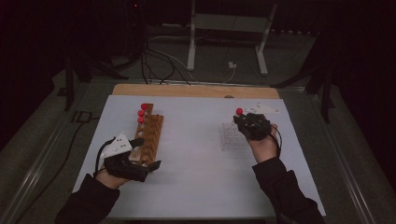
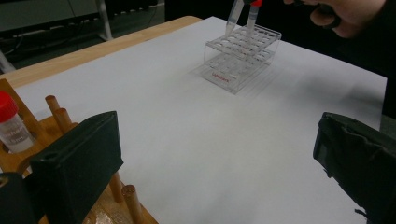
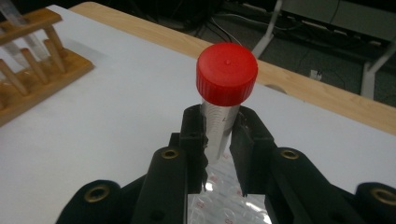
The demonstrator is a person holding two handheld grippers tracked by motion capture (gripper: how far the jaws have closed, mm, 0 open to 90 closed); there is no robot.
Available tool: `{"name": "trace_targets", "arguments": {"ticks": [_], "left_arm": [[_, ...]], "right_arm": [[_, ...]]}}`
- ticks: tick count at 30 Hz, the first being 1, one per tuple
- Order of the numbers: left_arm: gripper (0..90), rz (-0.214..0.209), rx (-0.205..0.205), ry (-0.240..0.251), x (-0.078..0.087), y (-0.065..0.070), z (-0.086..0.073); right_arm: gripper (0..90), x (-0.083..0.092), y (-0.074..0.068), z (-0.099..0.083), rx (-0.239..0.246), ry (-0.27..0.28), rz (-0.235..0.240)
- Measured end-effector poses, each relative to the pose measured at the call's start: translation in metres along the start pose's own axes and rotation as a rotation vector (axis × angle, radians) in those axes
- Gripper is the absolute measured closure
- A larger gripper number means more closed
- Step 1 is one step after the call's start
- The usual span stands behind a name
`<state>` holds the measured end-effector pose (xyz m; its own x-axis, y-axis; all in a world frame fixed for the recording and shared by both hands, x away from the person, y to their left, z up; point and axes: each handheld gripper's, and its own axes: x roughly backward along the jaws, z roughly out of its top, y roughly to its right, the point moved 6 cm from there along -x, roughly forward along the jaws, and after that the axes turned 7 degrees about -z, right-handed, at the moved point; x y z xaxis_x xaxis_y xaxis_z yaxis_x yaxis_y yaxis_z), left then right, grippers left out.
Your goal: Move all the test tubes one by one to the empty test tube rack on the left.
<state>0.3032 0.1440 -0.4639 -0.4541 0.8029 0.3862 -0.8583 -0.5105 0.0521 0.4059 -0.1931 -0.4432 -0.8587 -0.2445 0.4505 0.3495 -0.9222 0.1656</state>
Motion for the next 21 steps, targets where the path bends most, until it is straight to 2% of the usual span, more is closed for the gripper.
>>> {"name": "trace_targets", "arguments": {"ticks": [12,21], "left_arm": [[1.9,-0.020,-0.016,0.004,-0.004,0.005,0.007],[2.0,-0.055,-0.031,-0.014,-0.013,0.012,0.008]], "right_arm": [[75.3,0.016,-0.025,0.012,0.042,0.036,0.085],[75.3,0.017,-0.057,-0.002,0.093,0.013,0.183]]}}
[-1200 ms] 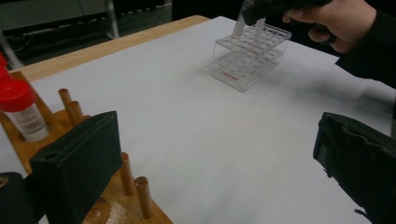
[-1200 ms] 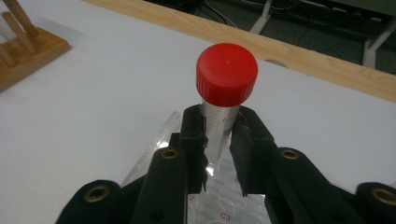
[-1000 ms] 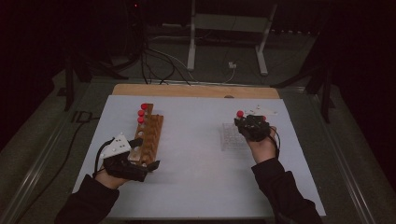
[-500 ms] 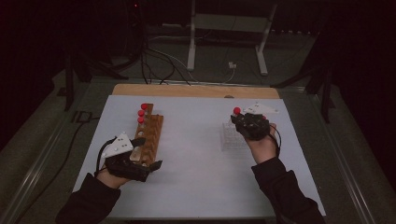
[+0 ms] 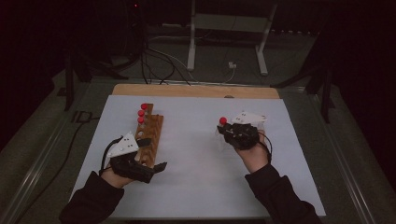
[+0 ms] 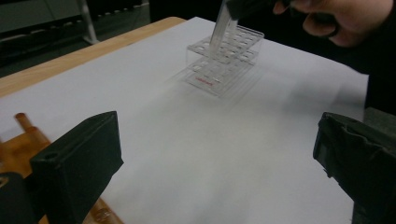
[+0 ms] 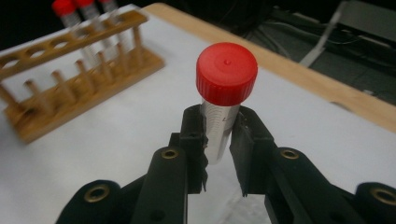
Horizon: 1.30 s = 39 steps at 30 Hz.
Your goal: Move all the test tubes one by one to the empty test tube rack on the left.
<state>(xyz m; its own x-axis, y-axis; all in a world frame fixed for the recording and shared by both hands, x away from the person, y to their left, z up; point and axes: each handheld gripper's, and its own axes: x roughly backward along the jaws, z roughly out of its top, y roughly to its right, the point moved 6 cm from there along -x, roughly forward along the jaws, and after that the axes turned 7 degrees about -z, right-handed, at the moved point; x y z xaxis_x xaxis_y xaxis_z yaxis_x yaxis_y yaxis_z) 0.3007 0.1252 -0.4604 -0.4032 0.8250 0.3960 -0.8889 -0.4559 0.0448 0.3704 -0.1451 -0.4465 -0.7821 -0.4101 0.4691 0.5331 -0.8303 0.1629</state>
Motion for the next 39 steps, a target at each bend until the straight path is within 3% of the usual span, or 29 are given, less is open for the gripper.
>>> {"name": "trace_targets", "arguments": {"ticks": [13,25,39], "left_arm": [[4.0,-0.053,-0.040,-0.032,-0.021,0.012,0.007],[9.4,-0.096,-0.073,-0.033,-0.041,0.020,0.016],[33.6,-0.106,-0.100,-0.031,-0.063,0.024,0.022]], "right_arm": [[75.3,-0.007,-0.045,-0.023,0.064,-0.049,0.124],[75.3,-0.008,-0.069,-0.036,0.098,-0.080,0.199],[75.3,-0.007,-0.089,-0.037,0.136,-0.087,0.250]]}}
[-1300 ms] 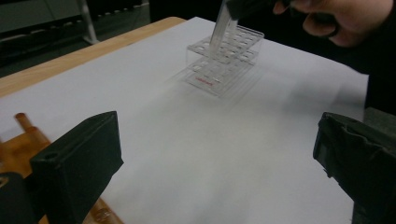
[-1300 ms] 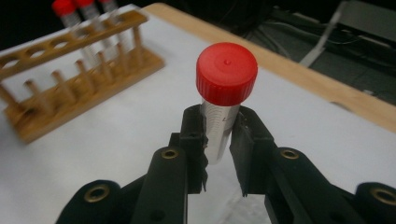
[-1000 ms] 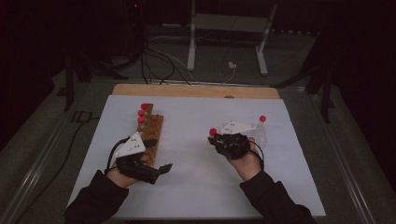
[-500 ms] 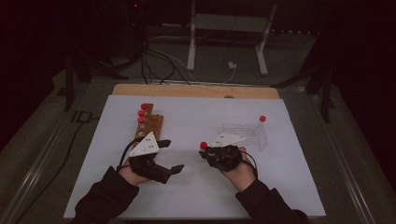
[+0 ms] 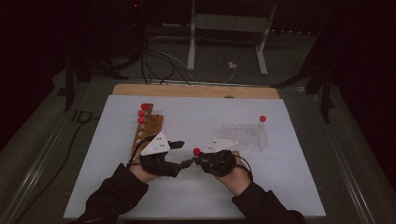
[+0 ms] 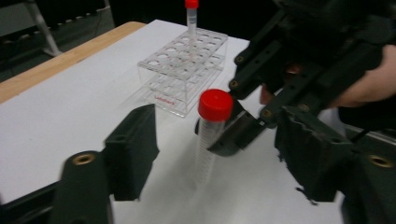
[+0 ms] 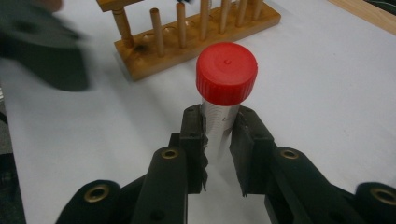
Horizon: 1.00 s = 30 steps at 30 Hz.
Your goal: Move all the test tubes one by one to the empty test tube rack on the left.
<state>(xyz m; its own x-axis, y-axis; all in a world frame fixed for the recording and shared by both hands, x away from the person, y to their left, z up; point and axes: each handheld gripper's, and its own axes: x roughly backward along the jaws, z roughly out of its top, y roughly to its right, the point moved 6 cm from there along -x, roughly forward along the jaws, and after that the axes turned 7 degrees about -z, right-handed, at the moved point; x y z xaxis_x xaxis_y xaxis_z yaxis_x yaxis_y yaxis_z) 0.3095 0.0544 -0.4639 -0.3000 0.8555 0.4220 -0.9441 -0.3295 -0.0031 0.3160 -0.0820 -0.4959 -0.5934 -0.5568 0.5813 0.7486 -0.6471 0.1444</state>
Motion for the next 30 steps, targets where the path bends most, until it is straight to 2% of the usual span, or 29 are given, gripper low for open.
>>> {"name": "trace_targets", "arguments": {"ticks": [5,11,13,21,26,30], "left_arm": [[36.1,0.024,-0.007,-0.012,-0.009,-0.001,0.002],[45.8,0.021,-0.016,-0.010,-0.016,-0.001,0.004],[50.1,0.039,-0.028,-0.024,-0.019,-0.001,0.004],[62.5,0.029,-0.041,-0.025,-0.023,-0.002,0.005],[69.1,0.009,-0.045,-0.033,-0.027,0.000,0.004],[70.7,0.017,-0.050,-0.038,-0.028,0.000,0.004]], "right_arm": [[75.3,0.001,-0.002,0.002,0.009,0.005,0.005],[75.3,0.002,-0.003,0.002,0.012,0.004,0.008],[75.3,0.001,-0.003,0.002,0.015,0.004,0.004],[75.3,0.002,-0.001,0.003,0.011,0.005,0.004],[75.3,0.002,-0.001,0.002,0.012,0.000,0.006],[75.3,0.001,-0.001,0.001,0.013,-0.004,0.005]]}}
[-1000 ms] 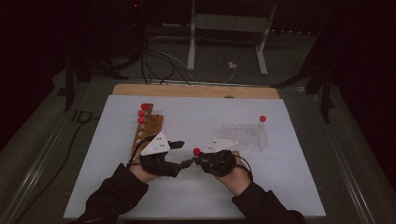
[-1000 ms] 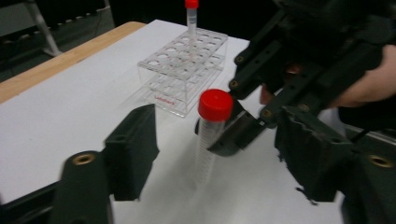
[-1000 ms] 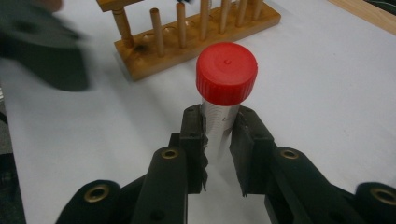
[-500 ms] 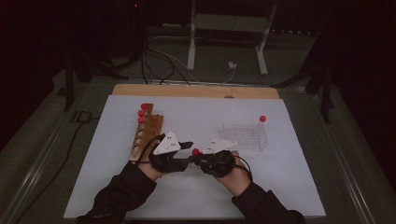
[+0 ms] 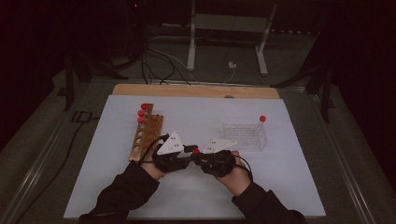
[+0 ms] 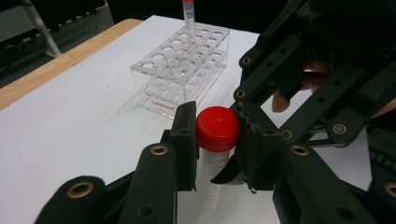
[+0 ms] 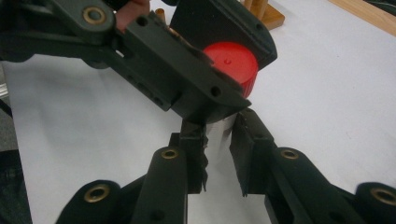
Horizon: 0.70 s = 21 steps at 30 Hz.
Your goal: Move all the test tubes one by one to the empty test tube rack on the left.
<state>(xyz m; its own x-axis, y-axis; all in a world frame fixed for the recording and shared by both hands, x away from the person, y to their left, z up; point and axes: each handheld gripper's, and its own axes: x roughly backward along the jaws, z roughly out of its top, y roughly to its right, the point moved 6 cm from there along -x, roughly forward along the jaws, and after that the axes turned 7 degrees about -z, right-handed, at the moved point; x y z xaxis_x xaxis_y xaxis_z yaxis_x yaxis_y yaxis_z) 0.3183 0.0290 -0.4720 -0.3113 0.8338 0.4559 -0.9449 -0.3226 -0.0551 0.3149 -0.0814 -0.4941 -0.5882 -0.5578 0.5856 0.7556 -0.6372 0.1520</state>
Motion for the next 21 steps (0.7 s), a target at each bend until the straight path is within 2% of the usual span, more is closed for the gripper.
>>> {"name": "trace_targets", "arguments": {"ticks": [5,10,15,21], "left_arm": [[71.7,0.004,-0.023,-0.006,0.000,0.000,0.001],[72.0,-0.014,-0.012,0.004,0.001,-0.003,0.003],[72.1,-0.014,-0.028,-0.002,0.004,-0.003,0.006],[72.1,0.007,-0.016,0.006,0.013,-0.008,0.010]], "right_arm": [[75.3,0.001,0.001,0.000,-0.004,0.001,0.000],[75.2,0.002,0.002,0.001,-0.009,0.010,0.000],[74.0,0.004,0.002,0.003,-0.019,0.026,0.007],[60.9,0.009,0.009,0.003,-0.043,0.044,-0.007]]}}
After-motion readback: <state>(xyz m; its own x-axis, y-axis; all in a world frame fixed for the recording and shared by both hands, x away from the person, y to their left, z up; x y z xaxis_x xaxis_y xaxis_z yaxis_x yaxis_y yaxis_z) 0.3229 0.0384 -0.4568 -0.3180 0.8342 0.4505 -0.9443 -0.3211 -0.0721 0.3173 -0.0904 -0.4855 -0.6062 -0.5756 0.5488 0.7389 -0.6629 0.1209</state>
